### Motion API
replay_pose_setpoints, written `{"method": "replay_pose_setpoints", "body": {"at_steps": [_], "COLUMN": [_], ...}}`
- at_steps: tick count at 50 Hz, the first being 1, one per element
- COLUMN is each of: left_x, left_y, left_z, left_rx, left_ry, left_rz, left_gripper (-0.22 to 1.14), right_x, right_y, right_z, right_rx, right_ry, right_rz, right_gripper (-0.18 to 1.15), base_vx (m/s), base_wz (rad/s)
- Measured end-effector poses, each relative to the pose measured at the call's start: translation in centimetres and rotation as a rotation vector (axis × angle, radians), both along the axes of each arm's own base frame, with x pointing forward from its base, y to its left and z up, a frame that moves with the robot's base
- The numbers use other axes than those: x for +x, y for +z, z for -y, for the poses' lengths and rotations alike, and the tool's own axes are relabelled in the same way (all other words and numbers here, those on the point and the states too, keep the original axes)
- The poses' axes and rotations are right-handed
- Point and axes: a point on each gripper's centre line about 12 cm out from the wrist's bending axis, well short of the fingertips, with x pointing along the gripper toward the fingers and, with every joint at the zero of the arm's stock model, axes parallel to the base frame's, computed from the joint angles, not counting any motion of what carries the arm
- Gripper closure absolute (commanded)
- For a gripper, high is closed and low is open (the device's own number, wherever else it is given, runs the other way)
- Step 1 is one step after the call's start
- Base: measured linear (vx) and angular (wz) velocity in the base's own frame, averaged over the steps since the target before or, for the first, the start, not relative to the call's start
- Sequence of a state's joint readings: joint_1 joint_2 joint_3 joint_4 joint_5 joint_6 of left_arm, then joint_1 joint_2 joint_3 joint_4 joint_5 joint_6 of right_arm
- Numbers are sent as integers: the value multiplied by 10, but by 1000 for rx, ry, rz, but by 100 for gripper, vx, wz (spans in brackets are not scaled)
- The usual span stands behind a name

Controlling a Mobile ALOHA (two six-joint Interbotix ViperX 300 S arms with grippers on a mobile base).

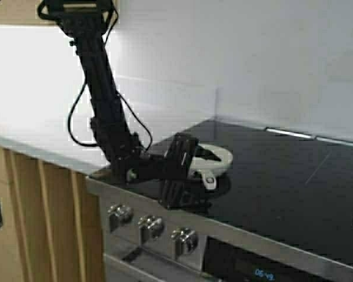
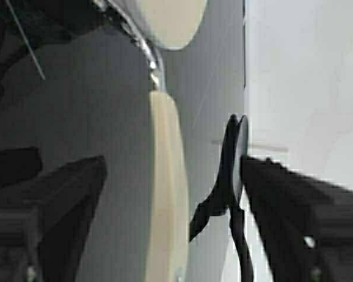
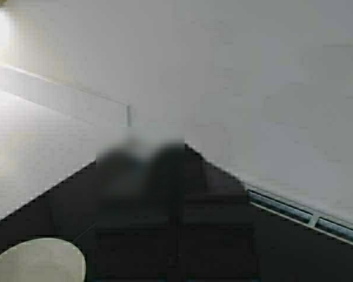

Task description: Wash the pan

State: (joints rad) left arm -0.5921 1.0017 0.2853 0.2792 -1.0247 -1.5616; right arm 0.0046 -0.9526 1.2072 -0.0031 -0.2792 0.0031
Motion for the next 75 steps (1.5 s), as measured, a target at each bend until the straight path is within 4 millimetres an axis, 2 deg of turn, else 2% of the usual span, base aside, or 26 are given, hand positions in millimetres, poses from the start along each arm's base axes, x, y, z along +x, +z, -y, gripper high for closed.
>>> {"method": "replay_pose_setpoints", "body": {"at_steps": [30, 35, 38, 40, 43, 46, 49, 51, 57, 64, 75], "left_x": [6, 7, 7, 7, 8, 8, 9, 10, 8, 9, -2], "left_y": [-7, -6, -5, -5, -5, -4, -2, 0, 3, 5, 7], "left_z": [12, 13, 15, 15, 15, 16, 16, 17, 21, 19, 12], "left_rx": [-41, -47, -49, -50, -60, -70, -86, -103, -128, -142, -135], "left_ry": [1, 1, -1, -1, 2, 4, 5, 6, -2, 0, -3], "left_rz": [-24, -24, -20, -21, -26, -30, -30, -28, -9, 1, 0], "left_gripper": [-9, -5, 7, 20, 48, 83, 105, 105, 83, 90, 89], "right_x": [1, 1, 1, 1, 1, 1, 1, 1, 1, 1, 1], "right_y": [-2, -1, -2, -2, -2, -2, -2, -2, -2, -2, -2], "right_z": [0, 0, 0, 0, 0, 0, 0, 0, 0, 0, 0], "right_rx": [0, 0, 1, 0, 1, 0, 0, 0, 0, 1, 3], "right_ry": [0, 0, 0, 0, 0, -2, 0, 0, 0, 0, 0], "right_rz": [-9, -6, -8, -8, -9, -8, -9, -9, -8, -9, -8], "right_gripper": [92, 91, 92, 92, 92, 92, 92, 92, 91, 92, 92], "base_vx": [0, 0, 0, 0, 0, 0, 0, 0, 0, 0, 0], "base_wz": [0, 0, 0, 0, 0, 0, 0, 0, 0, 0, 2]}}
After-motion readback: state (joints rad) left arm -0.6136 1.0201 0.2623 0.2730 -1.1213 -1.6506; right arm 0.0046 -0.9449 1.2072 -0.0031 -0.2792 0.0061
